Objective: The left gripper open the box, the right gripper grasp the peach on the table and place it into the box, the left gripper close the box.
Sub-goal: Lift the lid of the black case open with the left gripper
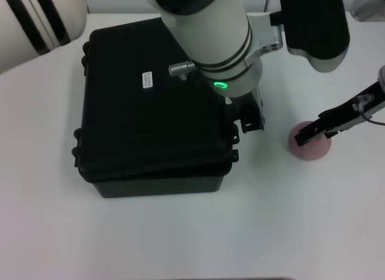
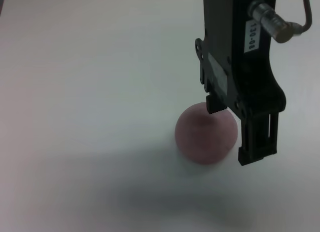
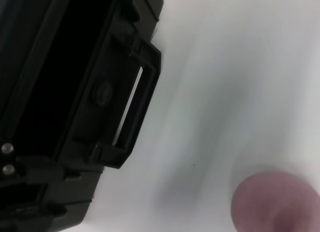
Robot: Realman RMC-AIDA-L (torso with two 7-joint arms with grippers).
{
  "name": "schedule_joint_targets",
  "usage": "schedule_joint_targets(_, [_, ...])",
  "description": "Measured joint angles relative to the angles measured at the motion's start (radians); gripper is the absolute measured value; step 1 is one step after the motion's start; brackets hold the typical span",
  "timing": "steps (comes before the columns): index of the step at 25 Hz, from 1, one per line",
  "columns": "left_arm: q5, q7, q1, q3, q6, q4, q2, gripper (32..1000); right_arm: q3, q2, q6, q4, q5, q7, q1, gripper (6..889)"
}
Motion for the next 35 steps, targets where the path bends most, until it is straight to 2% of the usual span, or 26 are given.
schedule_joint_targets(3, [0.01, 0.0, 0.01, -0.018, -0.021, 0.019, 0.0021, 286, 0.0, 0.0, -0.001, 0.0, 0.0, -0.001, 0.0, 790])
schedule_joint_targets(9, [0.068, 0.003, 0.064, -0.082, -0.089, 0.134, 0.0032, 261, 0.0, 0.002, -0.003, 0.0, 0.0, -0.003, 0.0, 791])
schedule_joint_targets(15, [0.074, 0.034, 0.105, -0.155, -0.16, 0.215, 0.0043, 255, 0.0, 0.002, -0.005, 0.0, 0.0, -0.005, 0.0, 791])
schedule_joint_targets(21, [0.066, 0.071, 0.148, -0.233, -0.228, 0.287, 0.0049, 253, 0.012, 0.002, -0.003, 0.0, 0.0, -0.015, 0.0, 791])
schedule_joint_targets(26, [0.063, 0.09, 0.181, -0.286, -0.271, 0.346, 0.0051, 207, 0.013, 0.001, -0.003, 0.0, 0.002, -0.016, 0.0, 791])
schedule_joint_targets(35, [-0.001, 0.138, 0.203, -0.392, -0.336, 0.385, 0.0065, 143, 0.014, 0.0, -0.007, 0.0, 0.018, -0.028, 0.0, 791])
